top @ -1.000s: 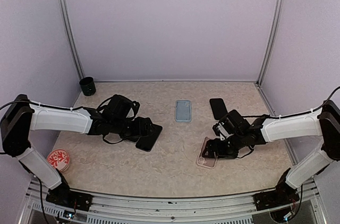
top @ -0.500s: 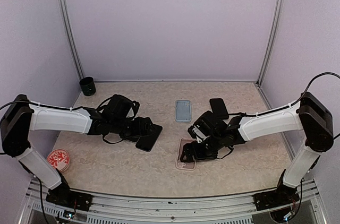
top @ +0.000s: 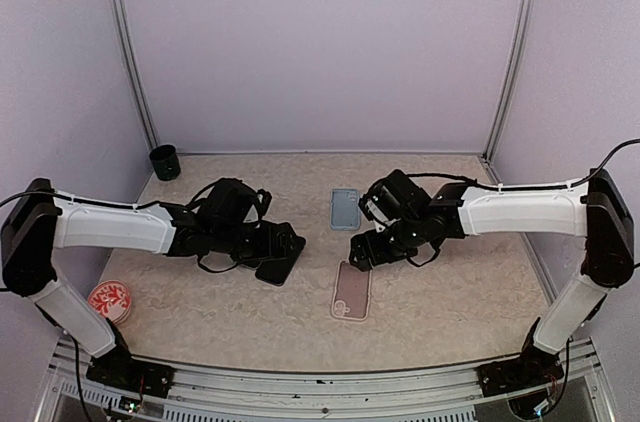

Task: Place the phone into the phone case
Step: Move the phone case to the center of the board.

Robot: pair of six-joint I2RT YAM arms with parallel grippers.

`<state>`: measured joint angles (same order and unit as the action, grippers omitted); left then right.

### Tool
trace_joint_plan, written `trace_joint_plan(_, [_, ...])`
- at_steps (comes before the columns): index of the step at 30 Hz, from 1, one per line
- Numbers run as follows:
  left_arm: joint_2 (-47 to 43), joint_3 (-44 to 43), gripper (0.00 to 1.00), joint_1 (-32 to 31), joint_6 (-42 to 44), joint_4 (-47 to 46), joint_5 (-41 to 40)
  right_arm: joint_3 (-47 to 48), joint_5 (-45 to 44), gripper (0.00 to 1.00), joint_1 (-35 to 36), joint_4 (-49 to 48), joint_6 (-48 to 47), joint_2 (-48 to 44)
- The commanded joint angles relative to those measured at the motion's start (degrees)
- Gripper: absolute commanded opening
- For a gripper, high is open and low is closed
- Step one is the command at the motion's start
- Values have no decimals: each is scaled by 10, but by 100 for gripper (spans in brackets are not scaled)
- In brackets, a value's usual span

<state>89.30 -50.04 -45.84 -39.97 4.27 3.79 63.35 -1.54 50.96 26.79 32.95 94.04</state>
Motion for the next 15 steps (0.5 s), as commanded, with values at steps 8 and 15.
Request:
trace_joint_plan(8, [-1,-4,99,-10,2,-1,-15,93,-46,68,-42,33,-217,92])
trace_joint_plan(15, [-10,7,99,-10,-1,-2,-17,131,-3,64,-53,32,-270,140])
